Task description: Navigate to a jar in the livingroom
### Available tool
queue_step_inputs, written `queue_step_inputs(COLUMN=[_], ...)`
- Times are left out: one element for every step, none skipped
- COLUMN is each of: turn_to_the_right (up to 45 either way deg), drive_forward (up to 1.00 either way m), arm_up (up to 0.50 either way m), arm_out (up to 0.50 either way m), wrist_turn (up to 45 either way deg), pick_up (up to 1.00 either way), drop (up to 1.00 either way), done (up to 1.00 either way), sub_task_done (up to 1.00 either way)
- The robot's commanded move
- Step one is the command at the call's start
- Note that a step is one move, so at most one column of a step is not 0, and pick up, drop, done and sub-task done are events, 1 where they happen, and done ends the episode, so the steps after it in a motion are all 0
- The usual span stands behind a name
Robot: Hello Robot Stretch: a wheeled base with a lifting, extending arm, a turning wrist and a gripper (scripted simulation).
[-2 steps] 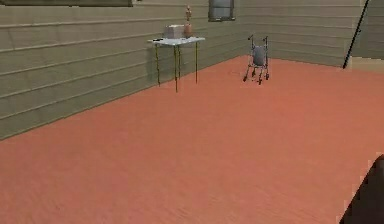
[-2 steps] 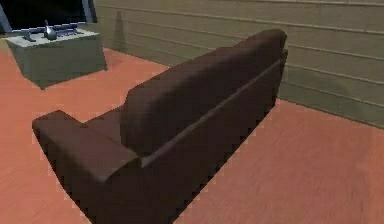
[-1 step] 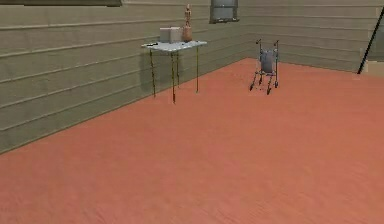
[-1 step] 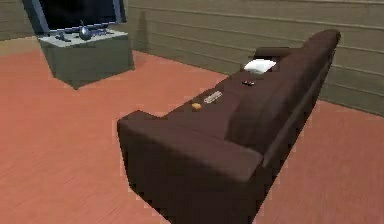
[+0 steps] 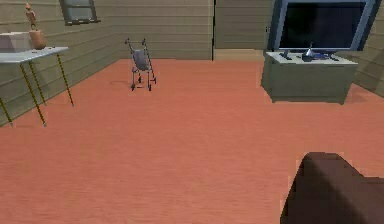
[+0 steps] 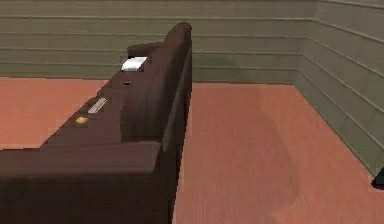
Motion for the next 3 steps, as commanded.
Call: queue_step_inputs(turn_to_the_right=[3.0,0.0,0.0], drive_forward=[0.0,1.0,0.25], arm_up=[0.0,0.0,0.0], arm_out=[0.0,0.0,0.0], wrist_turn=[0.0,0.0,0.0], pick_up=[0.0,0.0,0.0], drop=[0.0,0.0,0.0], done=[0.0,0.0,0.0], sub_task_done=[0.0,0.0,0.0])
